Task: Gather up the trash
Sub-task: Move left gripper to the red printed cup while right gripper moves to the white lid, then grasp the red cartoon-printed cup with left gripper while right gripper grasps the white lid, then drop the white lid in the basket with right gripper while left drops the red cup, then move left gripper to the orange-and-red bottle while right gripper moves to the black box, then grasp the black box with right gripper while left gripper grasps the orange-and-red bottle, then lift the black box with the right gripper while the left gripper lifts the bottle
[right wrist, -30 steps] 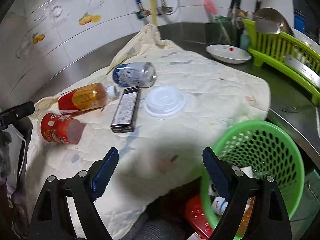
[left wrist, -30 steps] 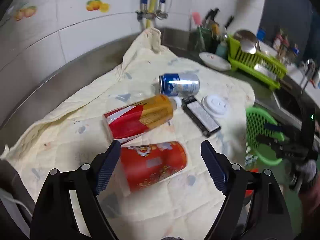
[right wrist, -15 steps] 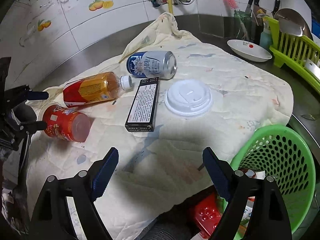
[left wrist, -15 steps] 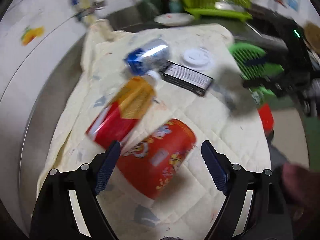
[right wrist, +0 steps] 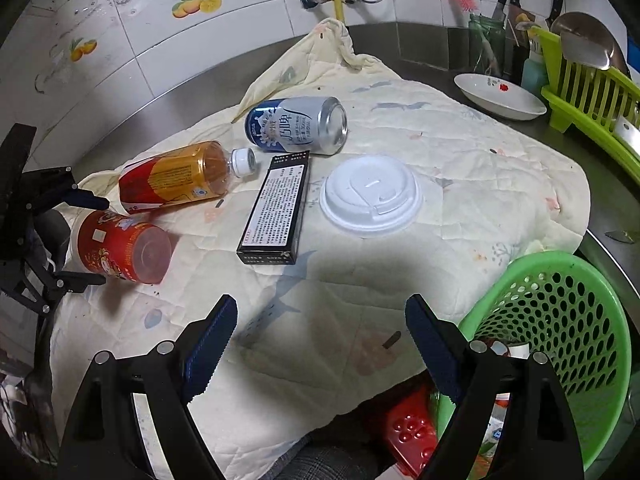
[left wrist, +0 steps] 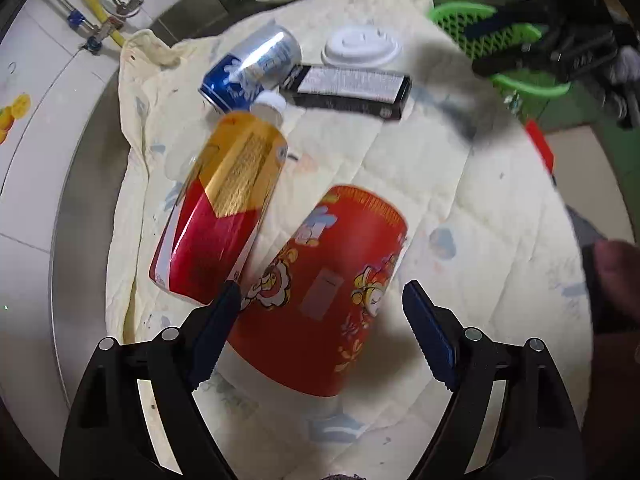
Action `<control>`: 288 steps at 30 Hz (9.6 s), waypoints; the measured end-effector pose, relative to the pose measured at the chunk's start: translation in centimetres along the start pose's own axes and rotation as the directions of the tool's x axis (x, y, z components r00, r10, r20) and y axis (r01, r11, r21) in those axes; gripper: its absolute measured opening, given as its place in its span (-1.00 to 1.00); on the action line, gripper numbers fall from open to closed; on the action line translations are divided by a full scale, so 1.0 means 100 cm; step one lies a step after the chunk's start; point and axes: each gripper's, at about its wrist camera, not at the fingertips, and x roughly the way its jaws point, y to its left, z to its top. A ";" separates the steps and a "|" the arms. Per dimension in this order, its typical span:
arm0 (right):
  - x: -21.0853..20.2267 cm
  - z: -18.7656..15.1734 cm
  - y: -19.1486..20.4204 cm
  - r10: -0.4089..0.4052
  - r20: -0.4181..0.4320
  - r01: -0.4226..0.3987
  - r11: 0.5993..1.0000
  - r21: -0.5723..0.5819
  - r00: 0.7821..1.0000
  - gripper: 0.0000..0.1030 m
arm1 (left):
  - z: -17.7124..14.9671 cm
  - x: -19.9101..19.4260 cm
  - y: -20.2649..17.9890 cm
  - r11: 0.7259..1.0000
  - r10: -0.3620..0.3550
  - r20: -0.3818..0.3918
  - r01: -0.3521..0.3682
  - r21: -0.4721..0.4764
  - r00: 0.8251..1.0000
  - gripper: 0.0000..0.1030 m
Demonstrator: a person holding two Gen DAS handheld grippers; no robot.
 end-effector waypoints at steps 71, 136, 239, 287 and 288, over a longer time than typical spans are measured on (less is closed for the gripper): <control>0.037 0.042 -0.048 -0.089 0.063 0.086 0.995 0.039 0.994 0.61 | -0.006 0.019 -0.007 0.956 -0.046 -0.104 0.013 -0.294 0.993 0.43; -0.186 -0.152 -0.204 -0.429 0.154 0.323 0.831 0.453 0.890 0.68 | 0.308 0.074 -0.233 0.899 -0.395 0.119 0.410 -0.153 0.911 0.56; 0.101 0.065 0.050 -0.078 -0.061 0.072 0.993 -0.091 0.995 0.13 | 0.041 0.051 0.084 0.961 0.020 0.047 -0.006 -0.275 0.999 0.60; -0.029 -0.021 -0.030 -0.119 0.056 0.109 0.983 0.144 0.991 -0.17 | 0.032 0.037 0.045 0.921 0.043 0.005 -0.038 -0.387 0.999 0.35; -0.030 -0.022 -0.034 -0.124 0.054 0.114 0.982 0.151 0.991 -0.17 | 0.032 0.037 0.044 0.922 0.047 0.000 -0.043 -0.384 0.999 0.35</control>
